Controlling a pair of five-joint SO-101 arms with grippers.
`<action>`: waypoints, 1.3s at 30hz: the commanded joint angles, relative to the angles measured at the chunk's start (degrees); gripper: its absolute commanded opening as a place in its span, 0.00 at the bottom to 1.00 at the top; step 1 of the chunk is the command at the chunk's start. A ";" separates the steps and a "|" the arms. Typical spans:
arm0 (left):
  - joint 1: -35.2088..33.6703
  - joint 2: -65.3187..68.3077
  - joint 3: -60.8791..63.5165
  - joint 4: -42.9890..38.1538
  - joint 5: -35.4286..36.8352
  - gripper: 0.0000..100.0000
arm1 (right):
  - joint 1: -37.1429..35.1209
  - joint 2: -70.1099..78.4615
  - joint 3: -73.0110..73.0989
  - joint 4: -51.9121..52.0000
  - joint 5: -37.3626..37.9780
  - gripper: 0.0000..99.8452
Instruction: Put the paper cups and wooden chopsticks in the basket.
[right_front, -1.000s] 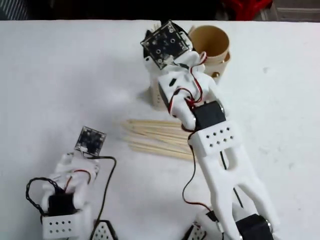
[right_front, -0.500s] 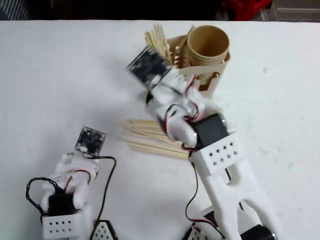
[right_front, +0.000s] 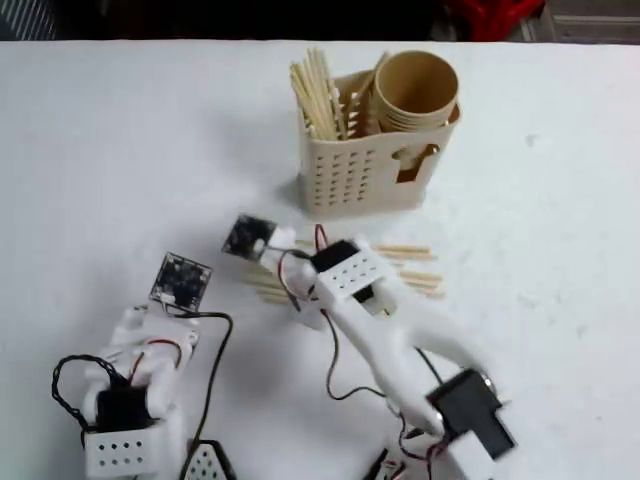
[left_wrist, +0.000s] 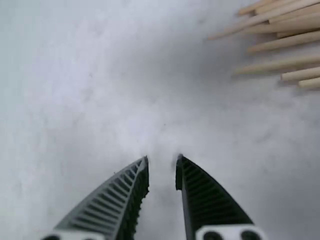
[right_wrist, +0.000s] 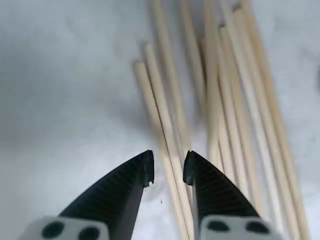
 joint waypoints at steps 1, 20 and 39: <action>0.66 -0.57 -0.18 0.26 0.00 0.11 | -0.31 3.47 1.49 -4.44 1.67 0.12; 0.66 -0.57 -0.18 0.26 0.00 0.11 | 0.40 0.13 0.18 -0.75 -1.05 0.02; 0.66 -0.57 -0.18 0.26 0.00 0.11 | 3.12 -39.34 -18.37 13.67 -4.57 0.02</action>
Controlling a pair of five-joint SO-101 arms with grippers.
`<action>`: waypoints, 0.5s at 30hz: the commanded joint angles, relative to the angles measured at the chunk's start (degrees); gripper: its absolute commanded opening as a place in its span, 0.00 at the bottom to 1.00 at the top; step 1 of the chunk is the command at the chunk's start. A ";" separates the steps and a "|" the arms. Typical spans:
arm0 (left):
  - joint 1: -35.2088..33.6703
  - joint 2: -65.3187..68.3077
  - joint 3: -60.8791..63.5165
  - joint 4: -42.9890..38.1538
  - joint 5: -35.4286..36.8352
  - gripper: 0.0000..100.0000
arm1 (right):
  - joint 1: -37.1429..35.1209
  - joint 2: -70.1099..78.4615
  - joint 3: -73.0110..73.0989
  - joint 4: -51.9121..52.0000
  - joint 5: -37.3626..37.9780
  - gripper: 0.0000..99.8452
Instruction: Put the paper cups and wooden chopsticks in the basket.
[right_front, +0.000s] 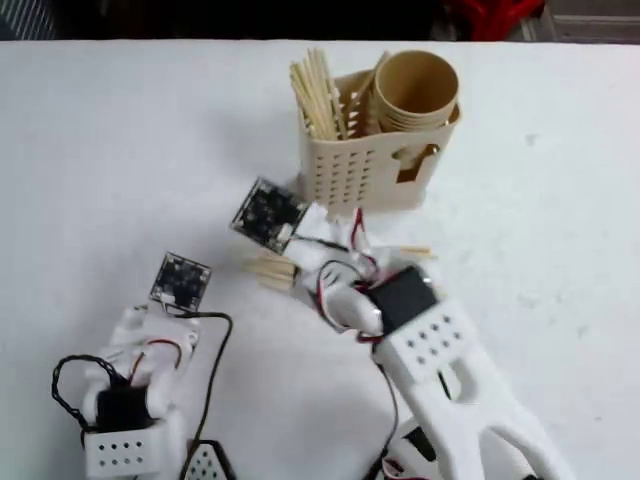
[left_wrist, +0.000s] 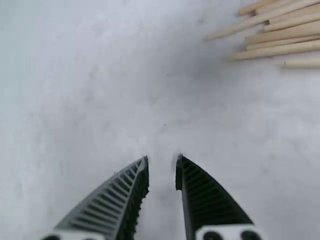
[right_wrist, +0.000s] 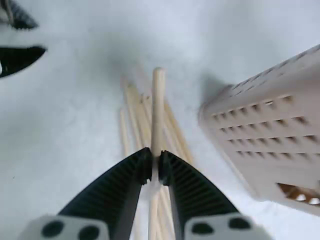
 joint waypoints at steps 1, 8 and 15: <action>0.66 -0.48 -0.18 0.26 0.00 0.11 | 3.56 -3.12 -14.42 0.22 -0.62 0.02; 0.66 -0.48 -0.18 0.26 0.00 0.11 | 8.13 -3.03 -28.04 -19.82 -11.34 0.02; 0.66 -0.48 -0.18 0.26 0.00 0.11 | 8.66 4.62 -27.25 -42.59 -14.33 0.02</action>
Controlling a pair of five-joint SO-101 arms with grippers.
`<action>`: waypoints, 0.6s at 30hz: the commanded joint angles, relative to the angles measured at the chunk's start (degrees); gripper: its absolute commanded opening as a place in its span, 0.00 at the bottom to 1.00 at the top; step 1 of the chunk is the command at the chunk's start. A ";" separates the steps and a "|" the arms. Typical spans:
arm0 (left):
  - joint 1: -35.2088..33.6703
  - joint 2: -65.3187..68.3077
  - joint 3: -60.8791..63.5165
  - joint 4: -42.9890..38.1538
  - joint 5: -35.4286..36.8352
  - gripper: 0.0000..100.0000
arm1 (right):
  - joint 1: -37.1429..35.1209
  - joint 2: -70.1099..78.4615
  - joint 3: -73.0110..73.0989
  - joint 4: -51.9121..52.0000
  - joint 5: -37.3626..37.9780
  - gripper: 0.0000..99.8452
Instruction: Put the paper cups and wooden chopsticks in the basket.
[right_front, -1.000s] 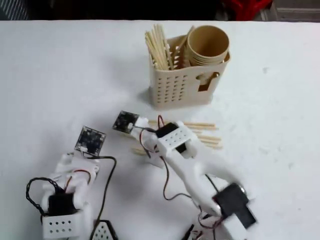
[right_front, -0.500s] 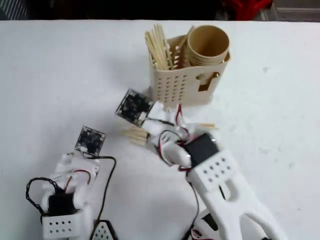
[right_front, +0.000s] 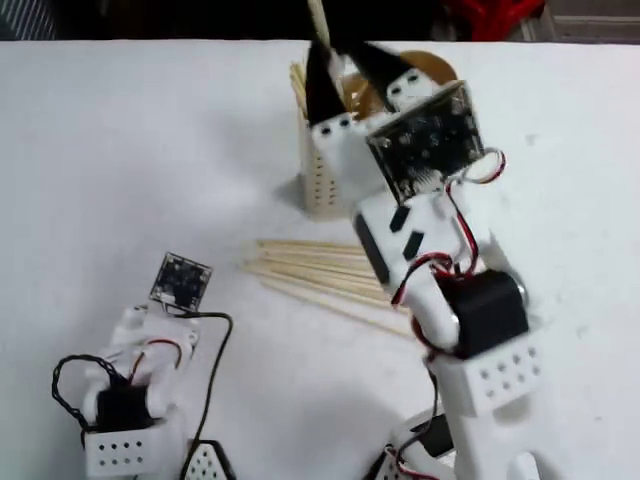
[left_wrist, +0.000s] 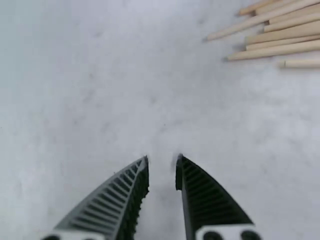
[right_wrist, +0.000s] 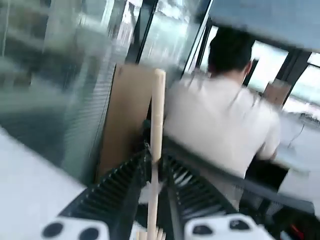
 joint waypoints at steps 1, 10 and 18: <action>0.66 -0.48 -0.18 0.26 0.00 0.11 | 0.84 5.14 -2.46 -8.13 -0.79 0.02; 0.66 -0.48 -0.18 0.26 0.00 0.11 | 6.29 14.29 -2.29 -9.45 -1.32 0.02; 0.66 -0.48 -0.18 0.26 0.00 0.11 | 6.81 14.73 -2.20 -1.01 -1.32 0.17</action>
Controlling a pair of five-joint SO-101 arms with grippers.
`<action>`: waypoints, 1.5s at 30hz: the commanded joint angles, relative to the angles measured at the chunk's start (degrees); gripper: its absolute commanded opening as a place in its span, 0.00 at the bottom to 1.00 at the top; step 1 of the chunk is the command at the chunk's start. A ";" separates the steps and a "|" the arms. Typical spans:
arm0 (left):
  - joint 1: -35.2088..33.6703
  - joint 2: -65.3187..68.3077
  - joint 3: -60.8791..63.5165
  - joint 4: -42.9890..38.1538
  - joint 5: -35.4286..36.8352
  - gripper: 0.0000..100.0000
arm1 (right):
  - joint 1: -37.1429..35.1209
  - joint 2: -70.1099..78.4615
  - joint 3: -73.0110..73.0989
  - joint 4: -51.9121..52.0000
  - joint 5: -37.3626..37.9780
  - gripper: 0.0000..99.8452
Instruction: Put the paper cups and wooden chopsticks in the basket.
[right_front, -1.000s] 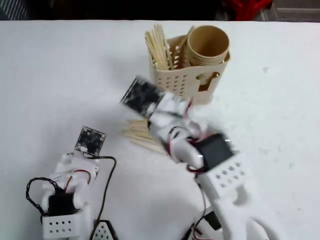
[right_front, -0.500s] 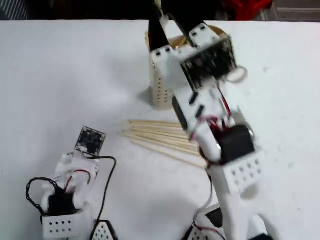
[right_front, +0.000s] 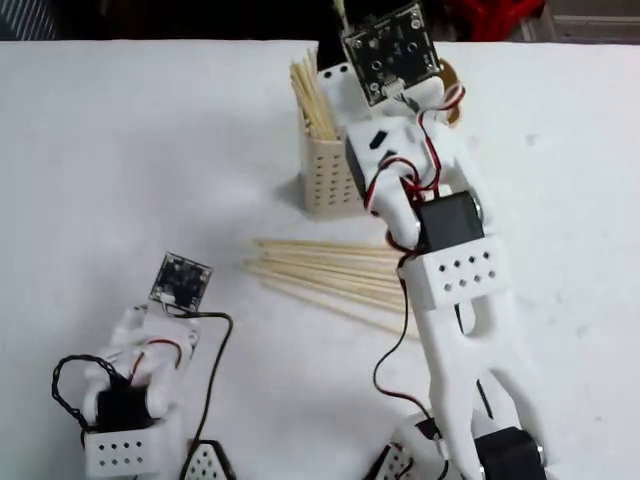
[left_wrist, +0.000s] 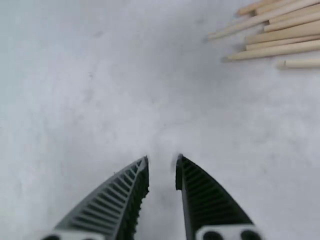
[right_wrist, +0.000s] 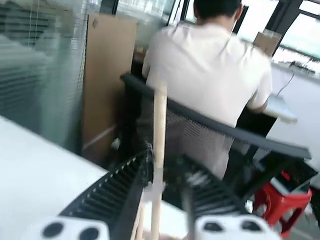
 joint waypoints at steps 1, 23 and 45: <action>0.66 -0.48 -0.18 0.26 0.00 0.11 | 0.13 -0.40 -2.20 3.03 -0.62 0.17; 0.66 -0.48 -0.18 0.26 0.00 0.11 | -17.19 -1.71 28.04 33.54 13.36 0.07; 0.66 -0.48 -0.18 0.26 0.00 0.11 | -12.00 22.20 34.46 17.80 15.91 0.03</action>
